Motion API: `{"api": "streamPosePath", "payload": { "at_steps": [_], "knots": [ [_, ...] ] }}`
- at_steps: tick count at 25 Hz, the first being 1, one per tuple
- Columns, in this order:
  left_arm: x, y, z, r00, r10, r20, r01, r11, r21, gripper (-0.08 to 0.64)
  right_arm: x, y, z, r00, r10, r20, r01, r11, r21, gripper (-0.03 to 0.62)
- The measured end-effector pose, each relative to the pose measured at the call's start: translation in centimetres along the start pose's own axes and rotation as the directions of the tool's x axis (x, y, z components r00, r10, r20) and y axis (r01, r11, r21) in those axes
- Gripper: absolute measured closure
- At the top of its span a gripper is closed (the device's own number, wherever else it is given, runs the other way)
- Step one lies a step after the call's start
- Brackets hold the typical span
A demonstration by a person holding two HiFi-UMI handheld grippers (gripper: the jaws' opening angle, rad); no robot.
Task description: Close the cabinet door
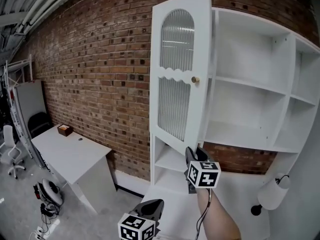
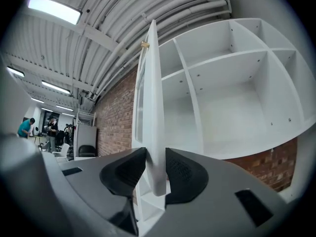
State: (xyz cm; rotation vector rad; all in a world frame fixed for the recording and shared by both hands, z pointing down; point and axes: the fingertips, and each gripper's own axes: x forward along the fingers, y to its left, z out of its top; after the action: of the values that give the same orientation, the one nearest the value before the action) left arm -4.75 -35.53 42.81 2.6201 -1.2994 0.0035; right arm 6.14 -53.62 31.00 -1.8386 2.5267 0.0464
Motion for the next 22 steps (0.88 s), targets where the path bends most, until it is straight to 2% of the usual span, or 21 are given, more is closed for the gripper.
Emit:
{"api": "streamPosePath", "payload": {
  "at_steps": [10,13,16,22],
  "knots": [
    [5.2,-0.7,0.7,1.0,-0.003,0.014,0.003,1.0,-0.02,0.554,2.2,-4.2,0.0,0.999,0.033,0.001,-0.033,0.999,0.002,0.436],
    [6.6,-0.8,0.7,1.0,0.003,0.01,-0.003,1.0,-0.025,0.552,2.7,-5.1,-0.1,0.998,0.06,0.013,-0.06,0.998,0.003,0.412],
    [7.6,-0.9,0.6,1.0,0.007,0.005,-0.007,1.0,-0.024,0.554,3.1,-6.3,-0.2,0.997,0.079,0.022,-0.079,0.997,0.024,0.359],
    [9.4,-1.4,0.8,1.0,0.016,0.005,-0.016,1.0,-0.022,0.554,4.1,-8.1,-0.3,0.998,0.065,0.013,-0.065,0.998,0.016,0.336]
  ]
}}
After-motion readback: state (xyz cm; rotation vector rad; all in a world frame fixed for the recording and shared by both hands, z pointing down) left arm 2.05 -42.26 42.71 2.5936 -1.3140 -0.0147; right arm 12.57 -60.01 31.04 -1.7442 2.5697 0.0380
